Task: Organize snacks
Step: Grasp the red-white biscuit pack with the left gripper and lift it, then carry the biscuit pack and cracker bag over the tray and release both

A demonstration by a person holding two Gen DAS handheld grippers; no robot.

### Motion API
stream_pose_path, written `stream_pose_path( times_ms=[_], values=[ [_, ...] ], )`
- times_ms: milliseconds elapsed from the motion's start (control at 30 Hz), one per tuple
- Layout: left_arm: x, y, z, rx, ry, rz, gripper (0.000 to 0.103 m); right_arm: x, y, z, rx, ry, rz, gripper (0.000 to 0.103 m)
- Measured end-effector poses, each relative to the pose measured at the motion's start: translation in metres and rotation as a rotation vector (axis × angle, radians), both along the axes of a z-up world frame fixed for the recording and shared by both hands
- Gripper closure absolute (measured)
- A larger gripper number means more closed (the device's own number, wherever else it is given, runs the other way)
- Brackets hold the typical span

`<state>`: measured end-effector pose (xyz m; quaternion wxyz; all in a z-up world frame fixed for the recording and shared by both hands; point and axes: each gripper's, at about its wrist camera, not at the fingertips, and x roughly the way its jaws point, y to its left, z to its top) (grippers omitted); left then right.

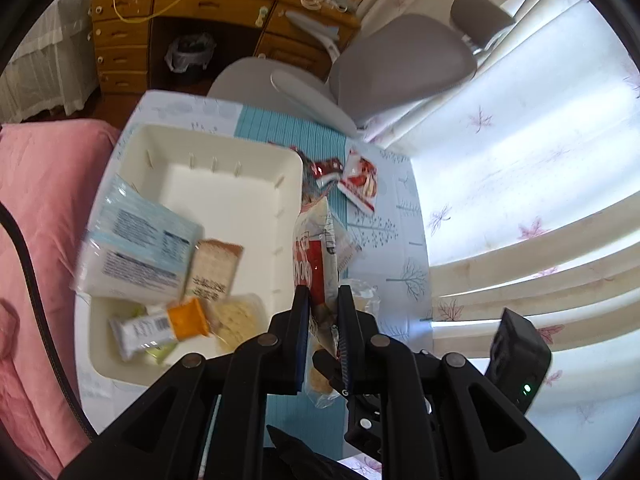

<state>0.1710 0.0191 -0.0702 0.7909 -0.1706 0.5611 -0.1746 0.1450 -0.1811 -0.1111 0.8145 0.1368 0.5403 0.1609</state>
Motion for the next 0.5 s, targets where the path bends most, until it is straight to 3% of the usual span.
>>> stream_pose_path(
  times_ms=[267,500],
  values=[
    [0.002,0.047,0.002,-0.022,-0.057,-0.023,0.092,0.004,0.042,-0.009,0.043,0.061,-0.022,0.046],
    [0.005,0.081,-0.017,0.010,-0.028,-0.034,0.092,0.006,0.073,-0.022,0.076,0.105,-0.044,0.045]
  ],
)
